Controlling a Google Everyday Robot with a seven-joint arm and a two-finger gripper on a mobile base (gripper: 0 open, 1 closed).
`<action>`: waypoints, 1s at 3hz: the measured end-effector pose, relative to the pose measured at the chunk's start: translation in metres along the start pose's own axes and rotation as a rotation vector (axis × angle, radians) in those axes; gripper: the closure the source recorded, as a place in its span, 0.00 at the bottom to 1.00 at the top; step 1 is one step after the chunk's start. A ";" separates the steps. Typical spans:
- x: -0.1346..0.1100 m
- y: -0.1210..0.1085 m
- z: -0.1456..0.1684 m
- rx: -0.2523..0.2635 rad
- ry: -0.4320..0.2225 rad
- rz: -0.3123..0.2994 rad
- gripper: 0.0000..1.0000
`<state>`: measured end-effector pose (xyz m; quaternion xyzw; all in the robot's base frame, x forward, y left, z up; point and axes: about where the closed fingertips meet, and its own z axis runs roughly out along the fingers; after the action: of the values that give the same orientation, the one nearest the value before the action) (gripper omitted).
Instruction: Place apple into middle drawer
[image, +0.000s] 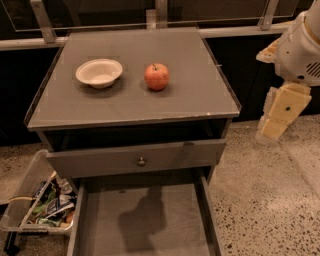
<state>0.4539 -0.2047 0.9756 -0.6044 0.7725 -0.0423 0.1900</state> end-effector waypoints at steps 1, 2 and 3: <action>-0.015 -0.013 0.015 0.011 -0.114 0.001 0.00; -0.036 -0.025 0.030 0.006 -0.250 0.010 0.00; -0.060 -0.034 0.042 -0.028 -0.414 0.006 0.00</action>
Offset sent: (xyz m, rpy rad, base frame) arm 0.0648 0.0536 -0.0167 0.4010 -0.1040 0.1001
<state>0.5116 -0.1504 0.9612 -0.6006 0.7192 0.0939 0.3364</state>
